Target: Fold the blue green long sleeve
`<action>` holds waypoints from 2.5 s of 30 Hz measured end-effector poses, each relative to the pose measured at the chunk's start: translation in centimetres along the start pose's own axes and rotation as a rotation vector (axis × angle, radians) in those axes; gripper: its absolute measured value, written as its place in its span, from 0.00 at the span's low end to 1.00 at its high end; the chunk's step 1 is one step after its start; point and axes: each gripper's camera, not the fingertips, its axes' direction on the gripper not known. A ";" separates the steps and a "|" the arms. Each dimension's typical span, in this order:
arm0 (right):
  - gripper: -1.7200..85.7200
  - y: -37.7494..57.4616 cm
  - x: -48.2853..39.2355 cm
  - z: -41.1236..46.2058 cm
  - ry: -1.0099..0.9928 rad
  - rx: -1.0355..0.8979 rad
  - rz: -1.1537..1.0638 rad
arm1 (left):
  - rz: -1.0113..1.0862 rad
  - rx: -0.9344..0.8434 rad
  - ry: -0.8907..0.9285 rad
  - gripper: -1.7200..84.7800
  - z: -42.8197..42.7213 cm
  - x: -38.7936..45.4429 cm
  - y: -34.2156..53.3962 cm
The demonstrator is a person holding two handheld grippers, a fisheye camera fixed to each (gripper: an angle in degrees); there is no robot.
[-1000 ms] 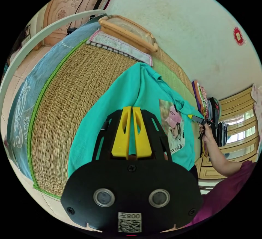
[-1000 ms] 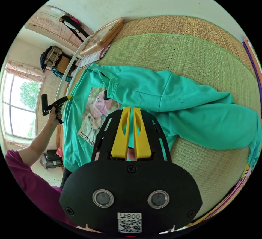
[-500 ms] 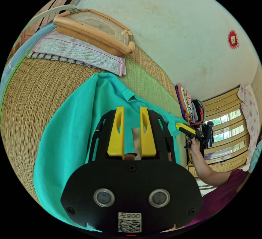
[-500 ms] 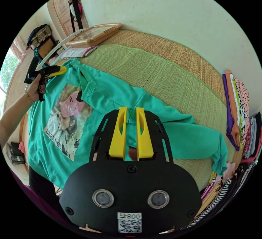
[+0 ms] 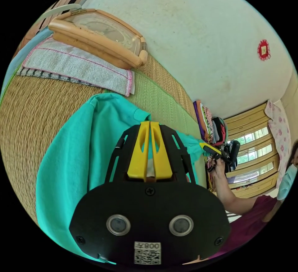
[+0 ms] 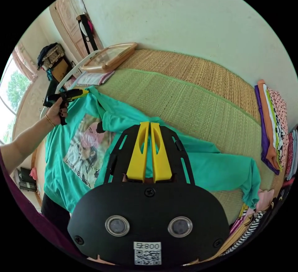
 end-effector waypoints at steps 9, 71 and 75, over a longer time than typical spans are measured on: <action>0.02 -8.0 9.1 2.2 -0.112 -0.018 0.189 | 0.036 0.024 -0.019 0.04 1.9 0.0 -3.2; 0.02 -2.7 6.0 11.2 -0.095 0.031 0.151 | 0.116 -0.022 -0.223 0.02 -2.8 1.5 -1.6; 0.02 -0.2 4.7 8.0 -0.077 0.082 0.110 | 0.129 0.048 -0.289 0.02 -9.2 2.4 2.5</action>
